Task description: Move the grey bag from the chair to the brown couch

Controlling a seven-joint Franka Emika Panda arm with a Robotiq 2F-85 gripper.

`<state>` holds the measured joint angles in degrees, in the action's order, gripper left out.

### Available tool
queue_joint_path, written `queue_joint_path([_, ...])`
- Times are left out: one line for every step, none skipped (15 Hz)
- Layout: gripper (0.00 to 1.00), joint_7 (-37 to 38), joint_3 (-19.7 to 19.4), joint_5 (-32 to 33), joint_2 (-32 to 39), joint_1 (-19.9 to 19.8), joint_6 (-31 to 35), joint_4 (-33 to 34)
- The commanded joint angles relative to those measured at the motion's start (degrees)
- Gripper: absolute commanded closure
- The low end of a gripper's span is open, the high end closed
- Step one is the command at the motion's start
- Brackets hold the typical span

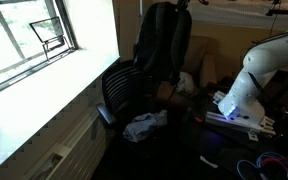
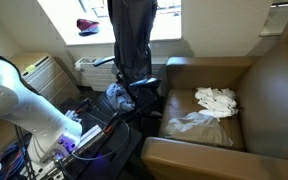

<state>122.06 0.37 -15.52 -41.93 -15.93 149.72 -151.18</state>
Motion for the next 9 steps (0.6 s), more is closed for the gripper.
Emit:
queue_joint_path([0.96,3.7,-1.8,4.5,-11.4,-9.8,-5.3,-4.3])
queue_joint_path([0.96,3.7,-3.2,6.0,-13.2,-12.6,-6.6,-5.1])
queue_joint_path([0.96,3.4,-4.7,7.7,-14.2,-15.6,-7.7,-6.5])
queue_joint_path([0.96,4.2,-5.3,8.6,-14.7,-18.0,-7.8,-7.8])
queue_joint_path([0.85,2.7,-4.9,7.0,-10.7,-13.7,-8.7,-3.5])
queue_joint_path([0.85,2.6,-5.7,7.7,-11.6,-16.0,-9.1,-4.6])
queue_joint_path([0.85,2.6,-6.0,7.9,-12.0,-17.3,-9.2,-5.3])
queue_joint_path([0.96,4.7,-4.3,8.1,-10.4,-18.6,-7.6,-5.7])
queue_joint_path([0.96,8.0,-2.4,8.7,-7.7,-20.7,-6.3,-5.6])
